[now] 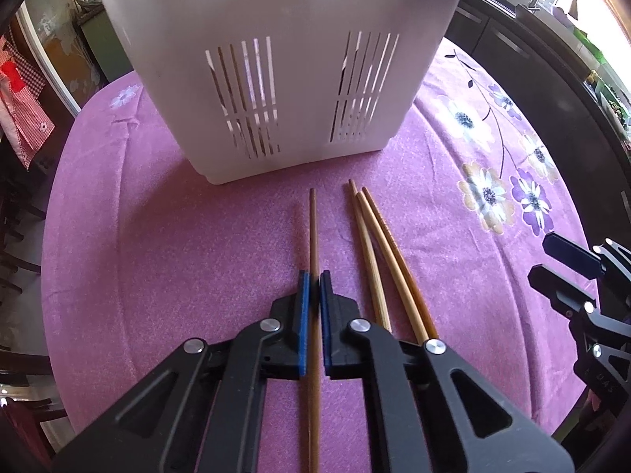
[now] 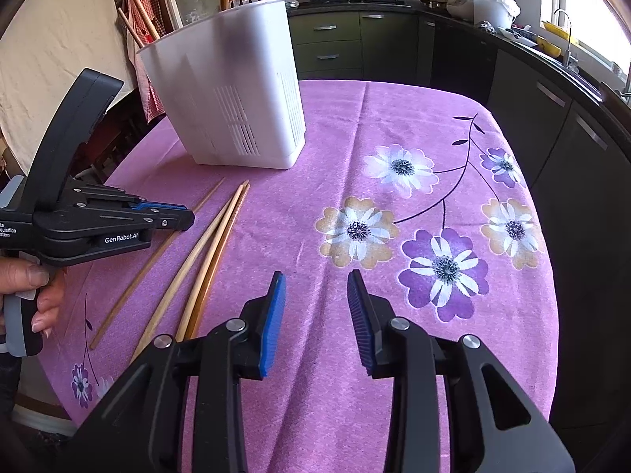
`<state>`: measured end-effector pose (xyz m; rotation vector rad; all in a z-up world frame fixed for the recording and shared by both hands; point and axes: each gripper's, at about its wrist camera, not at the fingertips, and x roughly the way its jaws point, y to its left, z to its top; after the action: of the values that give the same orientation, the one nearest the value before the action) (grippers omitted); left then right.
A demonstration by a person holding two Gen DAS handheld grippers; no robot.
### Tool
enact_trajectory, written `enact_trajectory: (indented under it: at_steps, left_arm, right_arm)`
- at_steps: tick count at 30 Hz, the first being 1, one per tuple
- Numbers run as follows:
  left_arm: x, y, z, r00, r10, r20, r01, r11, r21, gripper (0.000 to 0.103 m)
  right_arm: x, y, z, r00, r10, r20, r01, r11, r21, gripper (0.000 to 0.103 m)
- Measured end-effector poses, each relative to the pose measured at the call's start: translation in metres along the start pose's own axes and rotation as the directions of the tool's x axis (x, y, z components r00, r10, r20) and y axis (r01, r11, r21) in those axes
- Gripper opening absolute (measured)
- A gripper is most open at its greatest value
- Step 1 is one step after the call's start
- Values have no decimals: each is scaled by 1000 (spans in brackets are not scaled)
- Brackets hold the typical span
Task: Organize utensils
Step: 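Grasp another wooden chopstick with the left gripper and lift it upright, then hold the chopstick upright with the left gripper while the right gripper grasps another chopstick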
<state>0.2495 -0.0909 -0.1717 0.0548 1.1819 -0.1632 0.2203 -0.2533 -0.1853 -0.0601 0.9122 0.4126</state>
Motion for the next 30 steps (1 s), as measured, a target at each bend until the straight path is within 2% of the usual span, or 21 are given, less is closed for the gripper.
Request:
enact_trajectory:
  at_steps: [8,15,22,30]
  left_arm:
    - [-37,16,-8,997,-15,76,15,1000,-3,5]
    - [-79,27,-19,986,-34,160,36,999,-9,5]
    - [-127,32,-32,964,-35,264,34,999,8,5]
    - [-166,33,-51,941,-32,338,23,999,31,5]
  right_arm:
    - [-3,0,1,1000,-1,4,1,1000,-1,34]
    - [-8,2,2,1000,-4,10,4,1000,-4,34]
    - [-11,6,3,1000,-7,15,7,1000,-9,34]
    - [-11,12,4,1000,-8,13,8,1000,-22,35]
